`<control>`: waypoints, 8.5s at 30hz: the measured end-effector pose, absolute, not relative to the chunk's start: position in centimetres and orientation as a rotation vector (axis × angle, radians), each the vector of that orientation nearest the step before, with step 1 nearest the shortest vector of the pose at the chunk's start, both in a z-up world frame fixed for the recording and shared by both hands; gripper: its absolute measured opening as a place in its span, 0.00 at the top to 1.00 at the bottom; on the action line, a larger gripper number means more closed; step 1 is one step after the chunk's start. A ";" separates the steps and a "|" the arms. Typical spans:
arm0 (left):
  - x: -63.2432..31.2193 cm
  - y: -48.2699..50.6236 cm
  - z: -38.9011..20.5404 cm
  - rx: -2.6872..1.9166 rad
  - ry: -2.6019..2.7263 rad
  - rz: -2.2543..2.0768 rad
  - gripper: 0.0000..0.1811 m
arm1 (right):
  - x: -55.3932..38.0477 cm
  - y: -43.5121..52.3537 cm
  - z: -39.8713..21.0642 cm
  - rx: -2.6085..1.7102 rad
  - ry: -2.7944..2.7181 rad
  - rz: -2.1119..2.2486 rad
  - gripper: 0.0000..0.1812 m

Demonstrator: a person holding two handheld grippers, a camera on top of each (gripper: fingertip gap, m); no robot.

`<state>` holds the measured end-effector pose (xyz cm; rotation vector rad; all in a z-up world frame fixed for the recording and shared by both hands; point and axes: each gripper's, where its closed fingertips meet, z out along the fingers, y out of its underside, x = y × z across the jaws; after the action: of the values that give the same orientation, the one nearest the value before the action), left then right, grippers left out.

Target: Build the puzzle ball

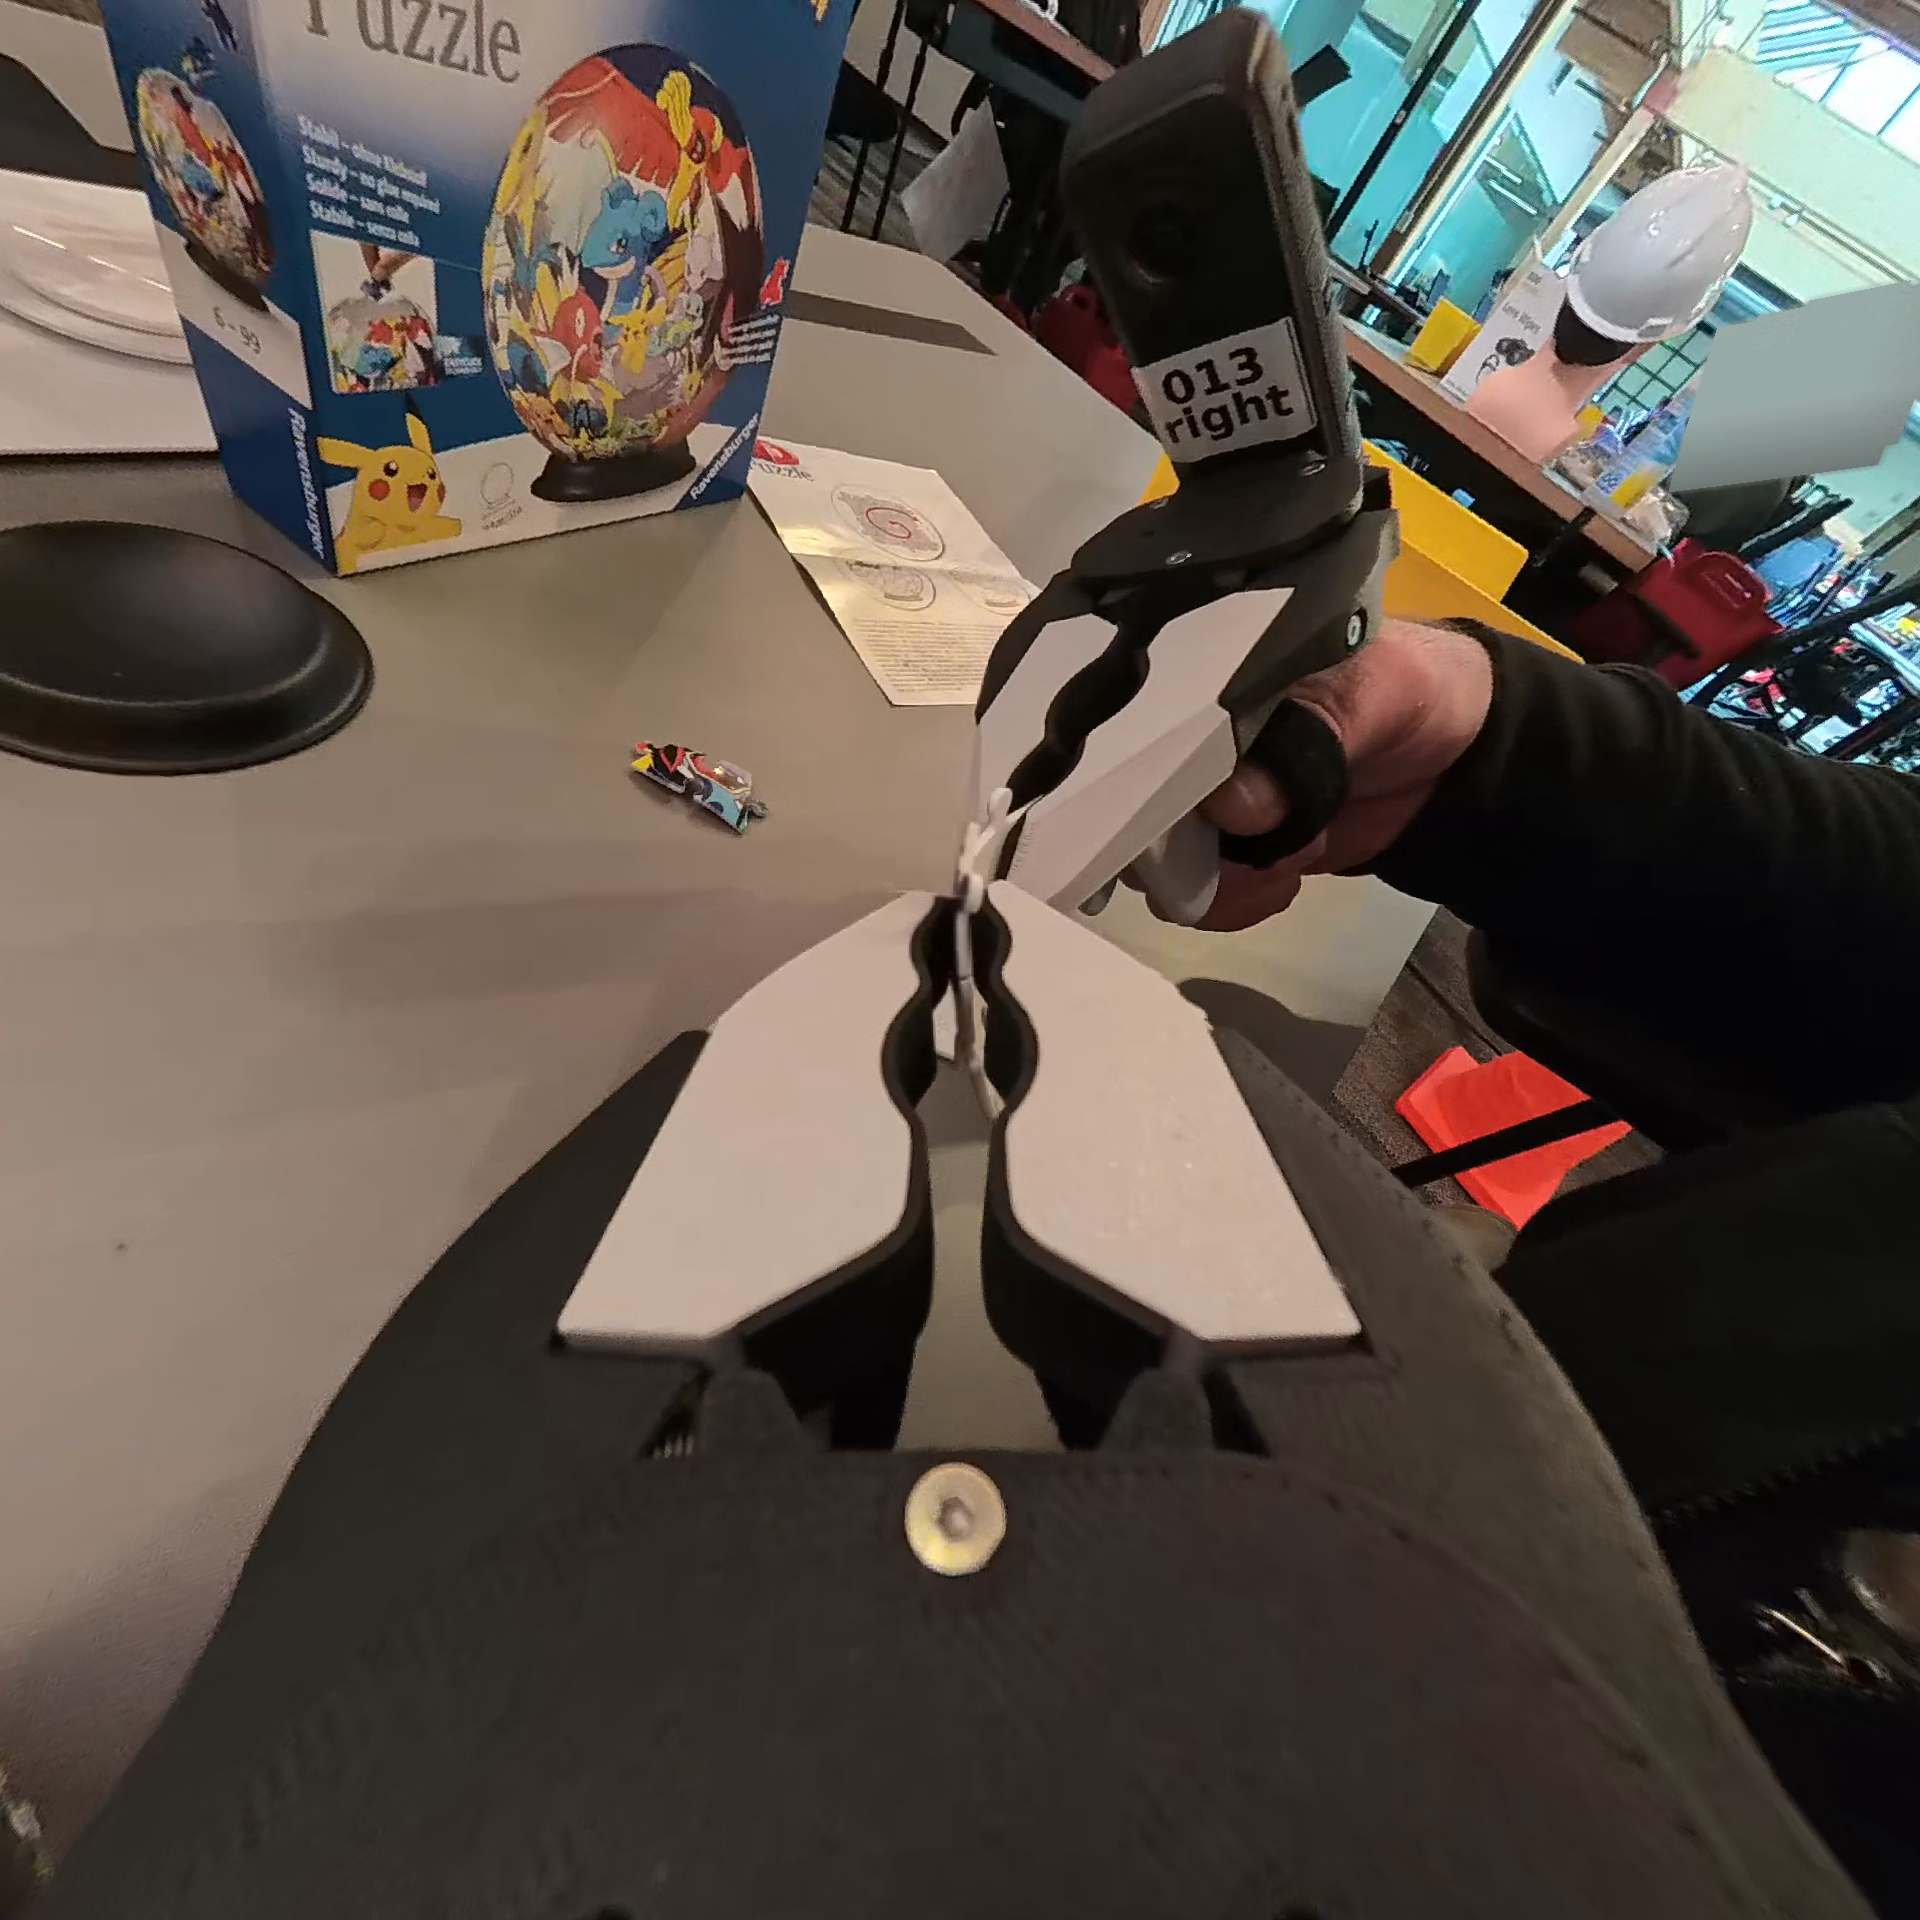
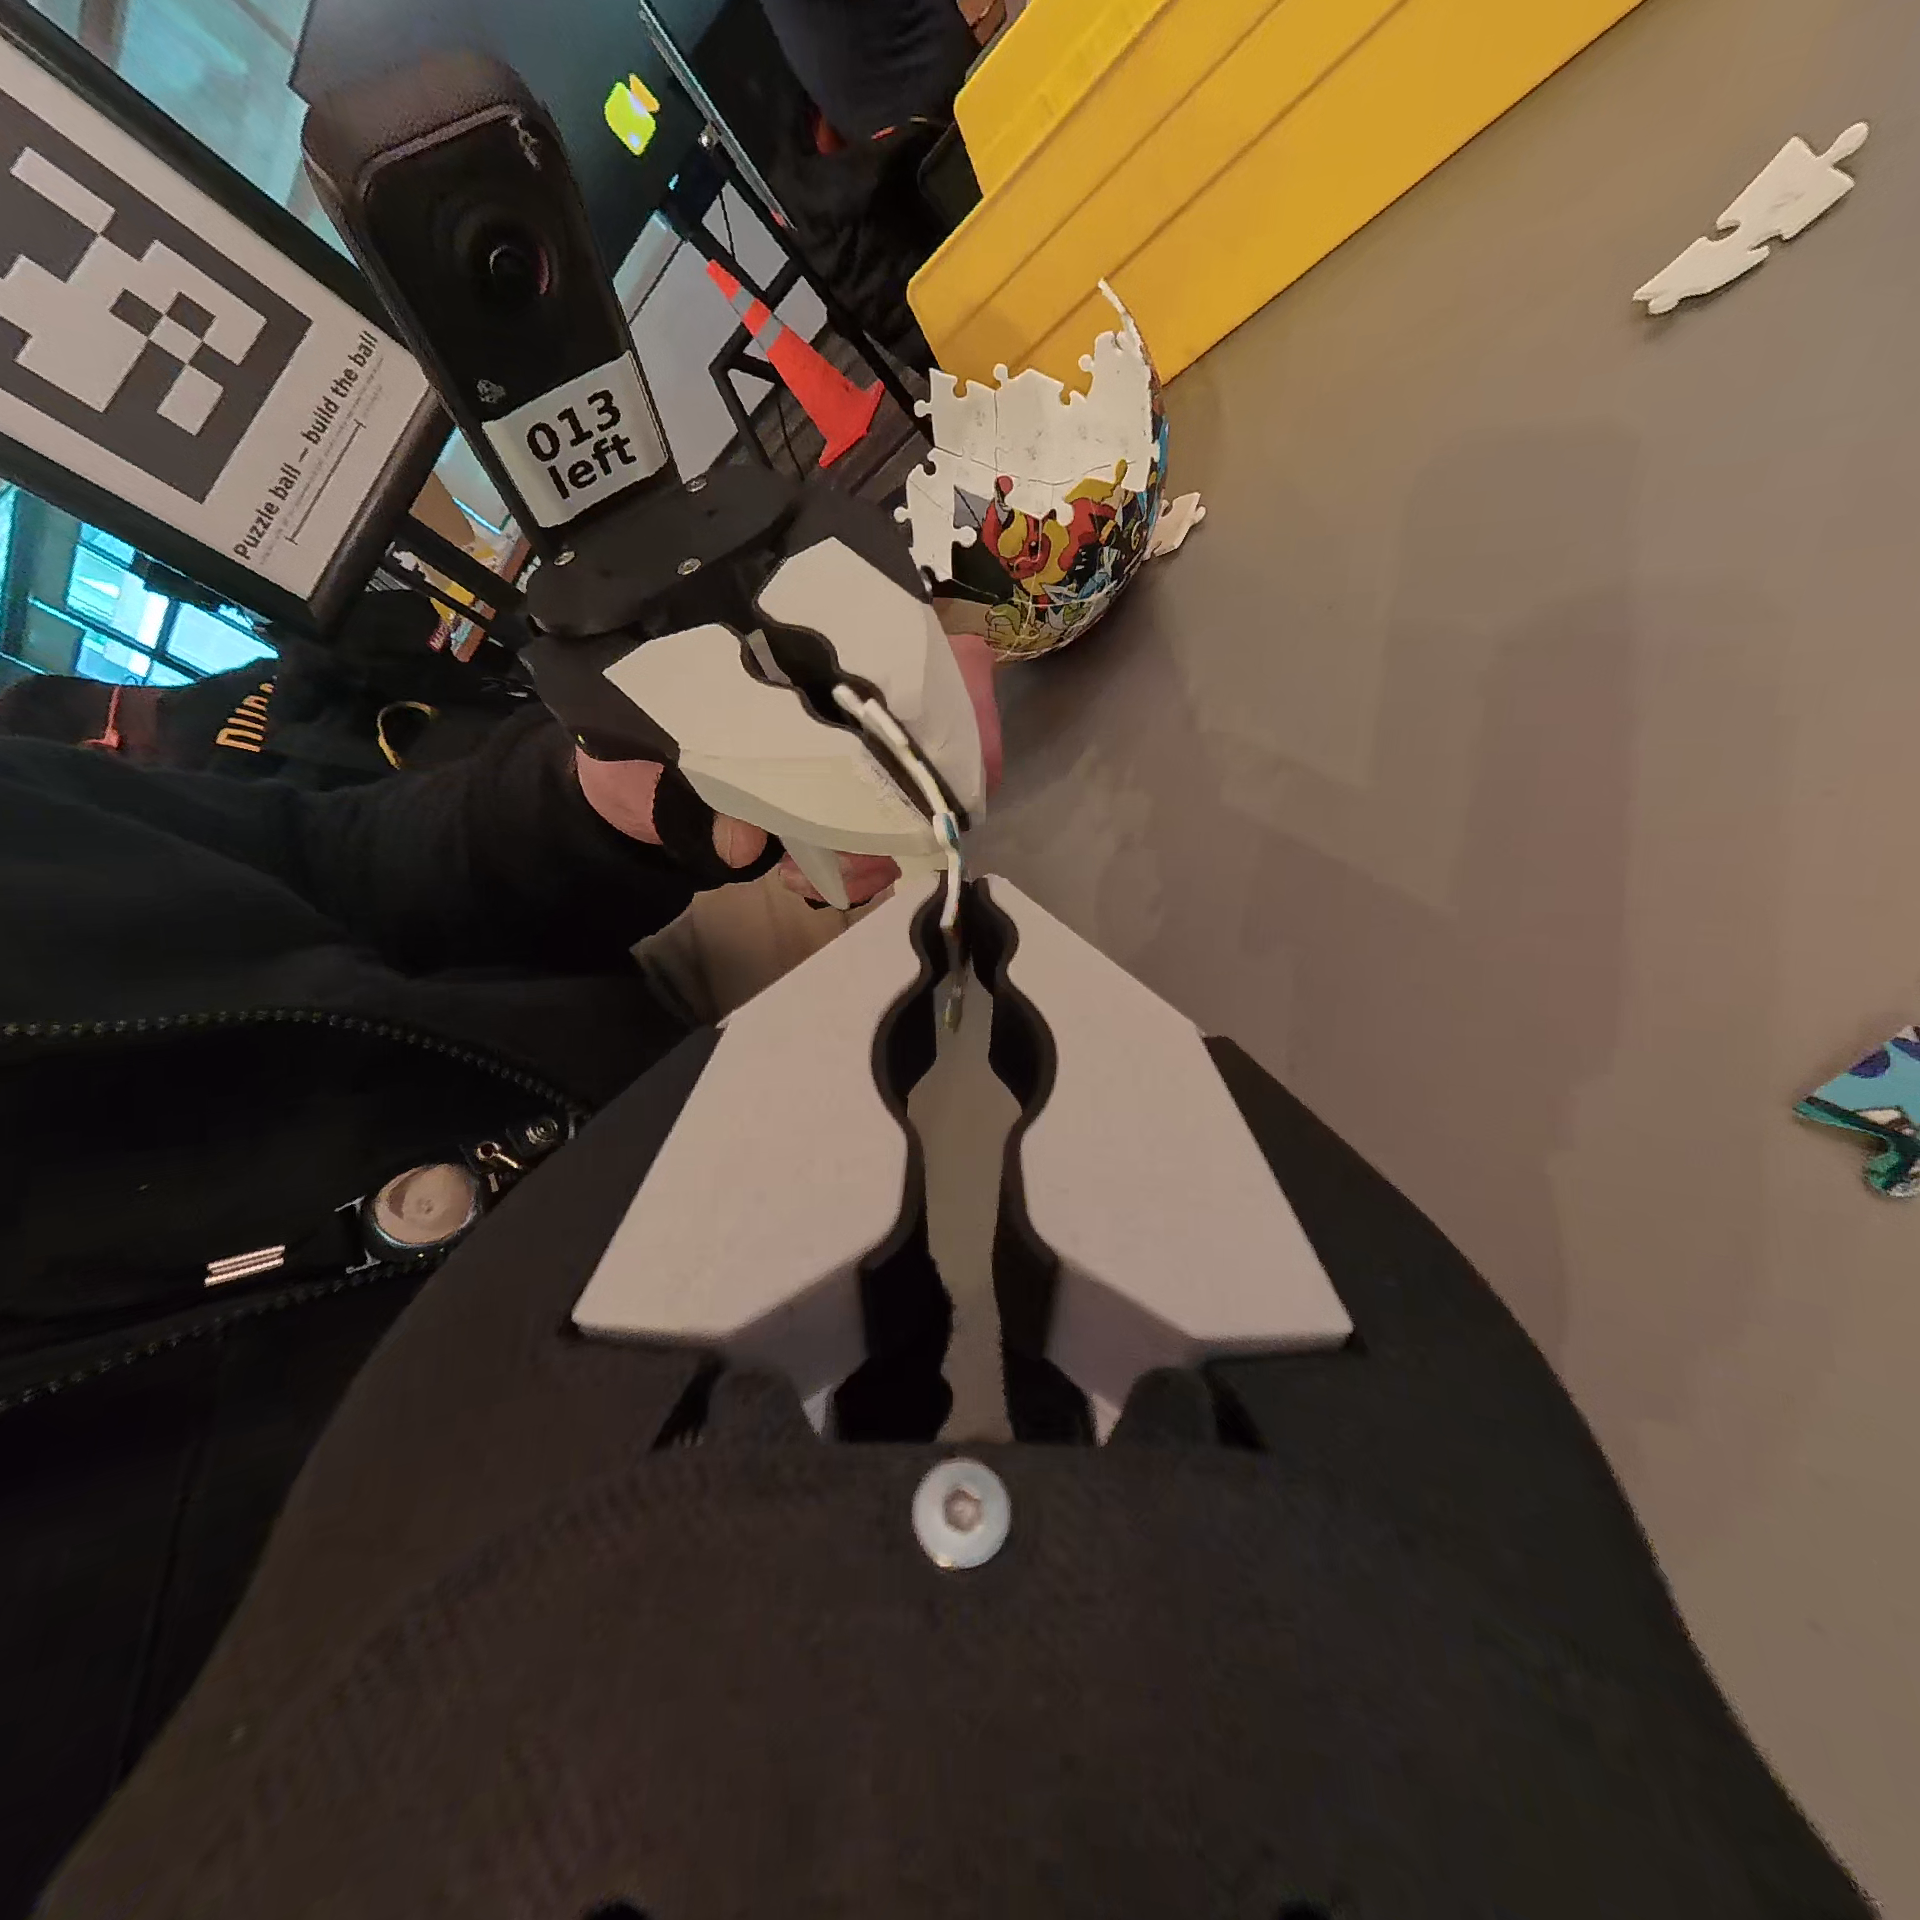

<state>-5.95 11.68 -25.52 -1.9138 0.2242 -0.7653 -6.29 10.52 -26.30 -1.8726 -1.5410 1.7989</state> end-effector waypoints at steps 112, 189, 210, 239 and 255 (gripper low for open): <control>-7.6 12.5 -24.9 -1.716 -0.122 -1.046 0.99 | -3.4 15.7 -25.9 -1.915 -1.429 1.566 0.87; -6.8 13.2 -31.6 -2.118 -0.215 -0.772 0.99 | 3.0 12.4 -34.8 -2.089 -1.634 0.645 1.00; -8.9 11.5 -32.7 -2.202 -0.222 -0.671 0.99 | -4.0 10.2 -34.1 -2.064 -1.573 0.706 1.00; -8.6 11.4 -33.4 -2.271 -0.138 -0.613 0.98 | -3.9 9.3 -34.8 -1.991 -1.743 0.781 1.00; -8.3 11.3 -33.3 -2.268 -0.109 -0.619 0.98 | -4.2 9.9 -34.3 -1.923 -1.741 0.722 1.00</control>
<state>-8.31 11.35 -33.26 -2.2678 -0.1092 -0.6187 -4.24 9.89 -34.30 -1.9233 -1.7414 0.7221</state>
